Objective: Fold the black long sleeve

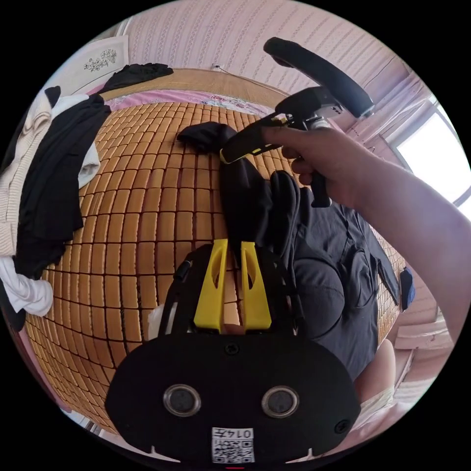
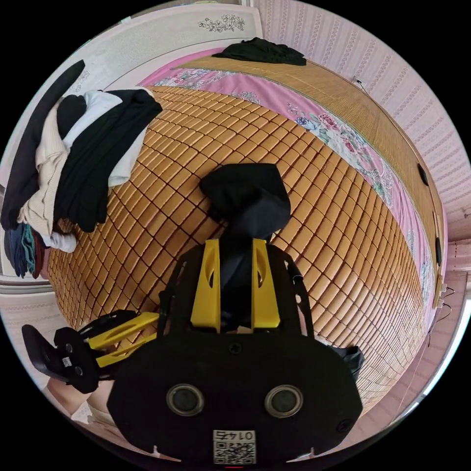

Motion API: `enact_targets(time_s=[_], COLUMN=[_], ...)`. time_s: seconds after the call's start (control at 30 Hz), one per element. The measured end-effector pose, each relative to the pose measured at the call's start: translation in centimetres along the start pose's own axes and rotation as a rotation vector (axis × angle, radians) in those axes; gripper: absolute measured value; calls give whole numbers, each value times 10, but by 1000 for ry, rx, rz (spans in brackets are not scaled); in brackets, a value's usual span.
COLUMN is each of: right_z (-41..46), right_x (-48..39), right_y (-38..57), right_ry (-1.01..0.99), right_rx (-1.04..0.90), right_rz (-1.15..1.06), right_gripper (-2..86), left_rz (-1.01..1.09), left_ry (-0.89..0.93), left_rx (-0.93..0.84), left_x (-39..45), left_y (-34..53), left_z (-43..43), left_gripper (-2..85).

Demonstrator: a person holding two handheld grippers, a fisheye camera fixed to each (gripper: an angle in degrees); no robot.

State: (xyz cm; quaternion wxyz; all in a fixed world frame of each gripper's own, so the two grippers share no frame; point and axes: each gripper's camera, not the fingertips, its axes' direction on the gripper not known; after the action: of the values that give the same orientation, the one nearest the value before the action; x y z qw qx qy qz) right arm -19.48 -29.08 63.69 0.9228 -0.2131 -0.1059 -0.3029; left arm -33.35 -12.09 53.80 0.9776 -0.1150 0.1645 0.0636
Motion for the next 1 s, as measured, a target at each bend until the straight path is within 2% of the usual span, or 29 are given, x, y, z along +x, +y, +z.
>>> enact_targets(time_s=[0.07, 0.17, 0.23, 0.33, 0.47, 0.63, 0.9, 1.0], right_z=[-9, -60, -110, -145, -130, -85, -43, -24], right_x=[-6, -29, -50, -72, -78, -70, -74, -80], right_y=[0, 20, 50, 89, 100, 109, 91, 71], right_ry=[-48, -287, -522, -484, -330, -252, -80, -68], right_rx=[51, 221, 296, 365, 282, 162, 124, 108], right_rz=[-76, -365, -645, -829, -757, -599, -416, -346], right_gripper=[32, 22, 22, 36, 73, 84, 65, 58], left_rz=[5, 31, 41, 29, -89, -139, -45, -49], left_ry=[16, 29, 38, 38, -50, -183, -159, -202], left_rx=[0, 47, 95, 163, 183, 124, 126, 4], left_x=[-2, -6, -10, -20, -52, -82, -100, -103], left_y=[4, 24, 51, 114, 197, 224, 110, 74], left_z=[-4, -28, -57, -111, -165, -176, -141, -103], left_gripper=[34, 45, 53, 60, 61, 60, 38, 58])
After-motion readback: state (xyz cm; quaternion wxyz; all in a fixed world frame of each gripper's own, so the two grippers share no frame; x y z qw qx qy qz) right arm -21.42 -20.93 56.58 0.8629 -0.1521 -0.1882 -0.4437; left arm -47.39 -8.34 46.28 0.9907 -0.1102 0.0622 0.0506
